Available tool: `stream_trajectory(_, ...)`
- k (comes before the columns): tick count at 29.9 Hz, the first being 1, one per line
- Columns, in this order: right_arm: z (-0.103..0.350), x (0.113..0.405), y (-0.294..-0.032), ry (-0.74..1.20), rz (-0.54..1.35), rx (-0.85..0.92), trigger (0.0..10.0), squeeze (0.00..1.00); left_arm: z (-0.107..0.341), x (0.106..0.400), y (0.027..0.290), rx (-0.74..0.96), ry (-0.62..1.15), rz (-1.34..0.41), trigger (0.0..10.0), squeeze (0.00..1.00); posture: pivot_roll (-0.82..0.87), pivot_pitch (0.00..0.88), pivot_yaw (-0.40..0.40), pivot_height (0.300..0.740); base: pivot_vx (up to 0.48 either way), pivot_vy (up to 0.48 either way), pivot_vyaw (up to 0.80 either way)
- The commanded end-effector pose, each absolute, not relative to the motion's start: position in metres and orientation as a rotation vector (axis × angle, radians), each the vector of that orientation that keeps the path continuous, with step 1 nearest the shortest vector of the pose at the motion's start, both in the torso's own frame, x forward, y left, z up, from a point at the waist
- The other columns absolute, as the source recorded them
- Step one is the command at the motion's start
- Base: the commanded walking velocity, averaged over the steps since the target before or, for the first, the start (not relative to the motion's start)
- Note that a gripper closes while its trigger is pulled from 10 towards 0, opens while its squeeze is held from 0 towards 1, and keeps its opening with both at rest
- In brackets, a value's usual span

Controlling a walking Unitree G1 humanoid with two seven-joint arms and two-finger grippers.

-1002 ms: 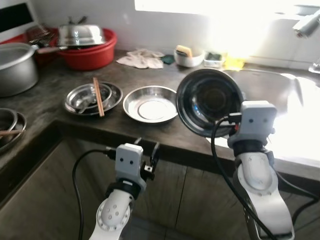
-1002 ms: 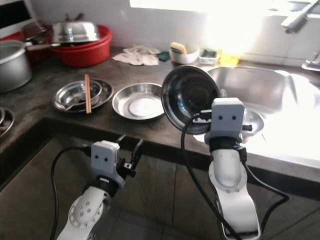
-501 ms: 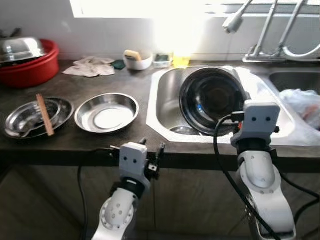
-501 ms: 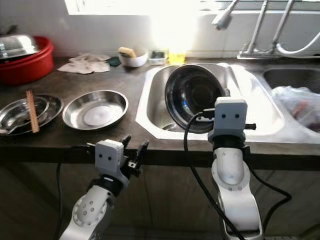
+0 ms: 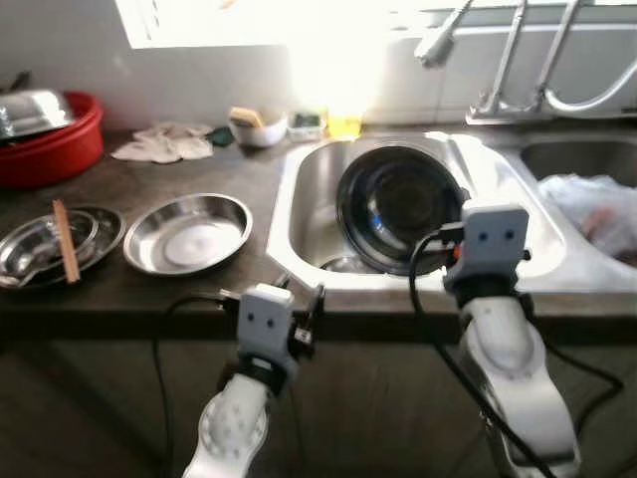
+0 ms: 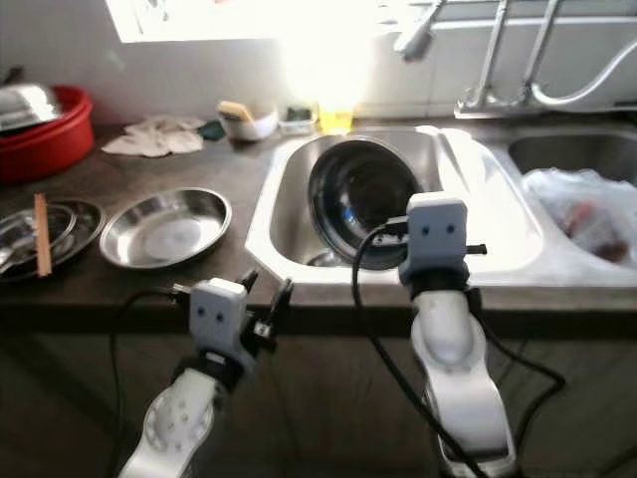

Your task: Kitchen organization

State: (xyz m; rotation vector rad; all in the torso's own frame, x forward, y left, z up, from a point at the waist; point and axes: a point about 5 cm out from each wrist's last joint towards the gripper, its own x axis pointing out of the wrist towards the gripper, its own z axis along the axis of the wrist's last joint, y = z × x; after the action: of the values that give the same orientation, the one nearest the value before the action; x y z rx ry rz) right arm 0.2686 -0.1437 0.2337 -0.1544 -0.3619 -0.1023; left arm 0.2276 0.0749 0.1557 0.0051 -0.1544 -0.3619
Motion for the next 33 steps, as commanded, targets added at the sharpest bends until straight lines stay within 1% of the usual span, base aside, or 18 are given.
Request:
stream_trajectory(1,0.238,0.269,-0.136,-0.377,-0.069,-0.135,10.0,0.0,0.155,0.228,0.08,0.029,-0.152,-0.344,10.0,0.0,0.07,0.061,0.009,0.74,0.296,-0.371,0.0)
stream_trajectory(11,0.243,0.272,-0.134,-0.384,-0.041,-0.132,10.0,0.0,0.153,0.229,0.081,0.004,-0.131,-0.338,10.0,0.0,0.07,0.067,0.007,0.74,0.377,-0.289,0.0)
stream_trajectory(16,0.246,0.275,-0.134,-0.387,-0.027,-0.129,10.0,0.0,0.152,0.229,0.083,-0.002,-0.13,-0.322,10.0,0.0,0.07,0.07,0.008,0.74,0.0,0.0,0.0)
stream_trajectory(21,0.251,0.284,-0.136,-0.381,-0.018,-0.129,10.0,0.0,0.152,0.228,0.082,-0.001,-0.128,-0.319,10.0,0.0,0.07,0.076,0.005,0.74,0.0,0.0,0.0)
stream_trajectory(23,0.252,0.29,-0.137,-0.366,-0.015,-0.14,10.0,0.0,0.152,0.228,0.082,-0.002,-0.127,-0.318,10.0,0.0,0.07,0.084,0.003,0.74,0.0,0.0,0.0)
stream_trajectory(24,0.254,0.298,-0.139,-0.355,-0.02,-0.136,10.0,0.0,0.152,0.227,0.082,-0.002,-0.125,-0.318,10.0,0.0,0.07,0.091,0.002,0.74,0.0,0.0,0.0)
stream_trajectory(29,0.256,0.311,-0.14,-0.329,-0.025,-0.119,10.0,0.0,0.151,0.226,0.082,-0.003,-0.121,-0.317,10.0,0.0,0.08,0.097,0.003,0.74,0.0,0.0,0.0)
stream_trajectory(30,0.262,0.326,-0.14,-0.308,-0.021,-0.102,10.0,0.0,0.151,0.224,0.081,-0.004,-0.117,-0.317,10.0,0.0,0.09,0.102,-0.006,0.74,0.0,0.0,0.0)
stream_trajectory(31,0.262,0.326,-0.14,-0.308,-0.021,-0.102,10.0,0.0,0.151,0.224,0.081,-0.004,-0.117,-0.317,10.0,0.0,0.09,0.102,-0.006,0.74,0.0,0.0,0.0)
stream_trajectory(33,0.266,0.341,-0.139,-0.293,-0.006,-0.105,10.0,0.0,0.151,0.223,0.081,-0.005,-0.115,-0.315,10.0,0.0,0.09,0.105,-0.012,0.74,0.0,0.0,0.0)
